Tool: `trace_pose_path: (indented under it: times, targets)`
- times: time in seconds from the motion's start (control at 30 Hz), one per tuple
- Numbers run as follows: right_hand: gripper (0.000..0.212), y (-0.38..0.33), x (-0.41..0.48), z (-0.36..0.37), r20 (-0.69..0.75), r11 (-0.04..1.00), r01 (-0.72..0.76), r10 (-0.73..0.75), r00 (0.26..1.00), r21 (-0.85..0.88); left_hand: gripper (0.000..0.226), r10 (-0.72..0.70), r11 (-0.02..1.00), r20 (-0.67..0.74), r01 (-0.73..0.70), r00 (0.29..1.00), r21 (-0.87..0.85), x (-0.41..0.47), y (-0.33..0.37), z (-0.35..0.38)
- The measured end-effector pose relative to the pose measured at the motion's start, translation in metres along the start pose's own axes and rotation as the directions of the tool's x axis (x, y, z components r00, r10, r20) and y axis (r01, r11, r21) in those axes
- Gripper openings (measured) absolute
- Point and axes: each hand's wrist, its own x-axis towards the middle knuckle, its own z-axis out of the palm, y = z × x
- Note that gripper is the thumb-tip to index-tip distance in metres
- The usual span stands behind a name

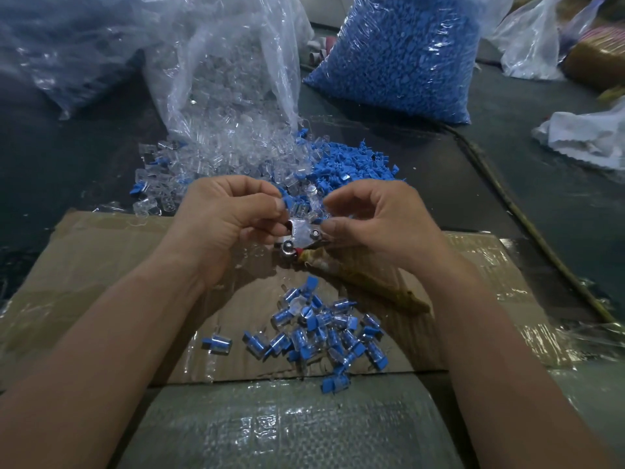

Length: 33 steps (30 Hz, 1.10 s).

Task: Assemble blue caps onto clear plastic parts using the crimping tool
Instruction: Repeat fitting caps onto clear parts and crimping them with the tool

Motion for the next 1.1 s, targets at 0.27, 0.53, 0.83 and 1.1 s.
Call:
trace_pose_path:
  times: [0.27,0.53,0.83,1.1]
  targets:
    - [0.068,0.004,-0.002,-0.013,0.344,0.889,-0.092,0.266,0.900,-0.448,0.011,0.003,1.000,-0.020,-0.004,1.000,-0.026,0.004,-0.001,-0.003]
    - [0.085,0.002,-0.005,-0.015,0.353,0.851,-0.059,0.278,0.893,-0.521,0.019,0.016,0.999,-0.018,-0.016,1.000,-0.028,0.004,-0.002,-0.004]
    - [0.016,-0.004,-0.001,-0.001,0.157,0.753,-0.015,0.156,0.975,-0.658,0.008,0.055,0.996,-0.029,-0.057,0.998,-0.072,0.005,-0.002,-0.004]
    - [0.017,-0.001,-0.001,-0.004,-0.019,0.805,-0.036,0.031,0.999,-0.592,0.012,0.108,0.989,-0.053,-0.112,0.993,-0.094,0.007,-0.004,-0.006]
